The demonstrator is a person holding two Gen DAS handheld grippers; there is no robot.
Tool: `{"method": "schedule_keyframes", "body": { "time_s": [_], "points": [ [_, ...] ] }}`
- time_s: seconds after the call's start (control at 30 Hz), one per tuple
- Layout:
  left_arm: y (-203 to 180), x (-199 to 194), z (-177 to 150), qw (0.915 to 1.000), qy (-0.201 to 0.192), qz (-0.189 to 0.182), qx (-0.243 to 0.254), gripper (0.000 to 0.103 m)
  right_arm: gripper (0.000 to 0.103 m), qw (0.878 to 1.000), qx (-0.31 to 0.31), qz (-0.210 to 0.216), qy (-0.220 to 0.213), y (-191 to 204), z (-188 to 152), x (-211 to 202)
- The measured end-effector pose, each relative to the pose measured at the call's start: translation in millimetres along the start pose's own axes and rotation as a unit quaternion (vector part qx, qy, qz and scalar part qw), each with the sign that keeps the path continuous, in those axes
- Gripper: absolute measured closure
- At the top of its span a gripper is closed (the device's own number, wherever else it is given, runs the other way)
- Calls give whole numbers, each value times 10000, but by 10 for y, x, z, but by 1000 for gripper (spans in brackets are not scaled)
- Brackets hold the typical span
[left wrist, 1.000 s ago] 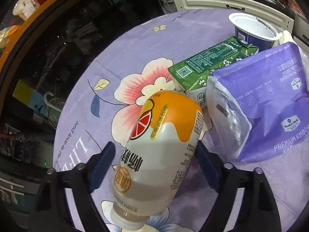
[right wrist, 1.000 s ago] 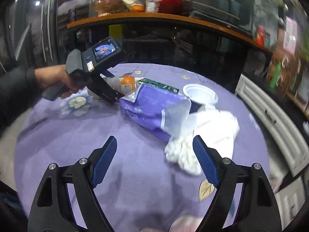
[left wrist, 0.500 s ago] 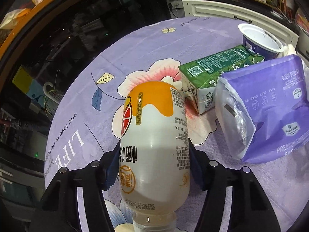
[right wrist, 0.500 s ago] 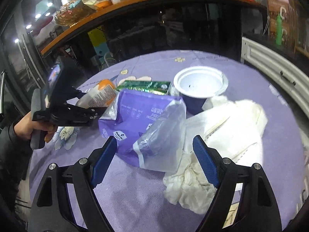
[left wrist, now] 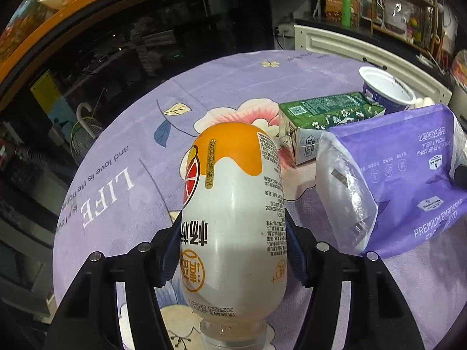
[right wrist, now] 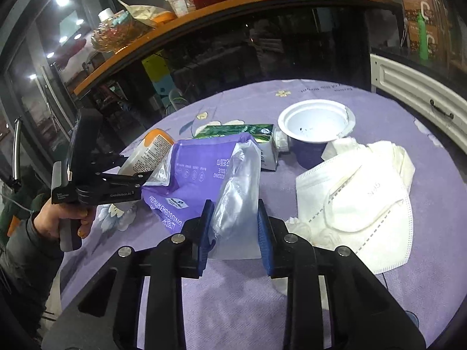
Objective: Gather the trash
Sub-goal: 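Lift the white bottle with the left gripper while the right grasps the purple package in clear bag, then carry the white bottle and purple package over the black bin with both grippers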
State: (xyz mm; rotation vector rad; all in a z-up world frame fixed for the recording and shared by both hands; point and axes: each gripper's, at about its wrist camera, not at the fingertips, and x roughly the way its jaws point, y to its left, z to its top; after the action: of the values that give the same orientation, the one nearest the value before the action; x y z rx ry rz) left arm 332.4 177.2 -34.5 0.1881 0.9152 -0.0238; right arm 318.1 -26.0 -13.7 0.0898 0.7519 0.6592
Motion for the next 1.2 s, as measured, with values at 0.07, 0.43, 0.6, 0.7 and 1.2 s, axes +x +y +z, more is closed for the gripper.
{"method": "schedule_keyframes", "body": {
  "time_s": [0.07,0.43,0.6,0.7,1.2],
  "points": [
    [34,-62,-14,9999,-92,-36,-133,42,75,9999,-110,-25,-122,81,-22,-88],
    [6,-641,-342,9949,-738,-68,-687,42,75,9973,-348,-178,-614,252,-261,-707],
    [-210,-885,-524,9921,-944,-273,-774,42,75,9963,-256,-283,-769,170,-463,-1088],
    [-433,-999,-577,9913,-1038,-447,-669,42,75,9954,-220,-422,-829,88,-591,-1319],
    [-1603,-1395,-614,9781,-1418,-1520,-73,42,75,9824,590,-1255,-1248,-568,-1301,-2342]
  ]
}}
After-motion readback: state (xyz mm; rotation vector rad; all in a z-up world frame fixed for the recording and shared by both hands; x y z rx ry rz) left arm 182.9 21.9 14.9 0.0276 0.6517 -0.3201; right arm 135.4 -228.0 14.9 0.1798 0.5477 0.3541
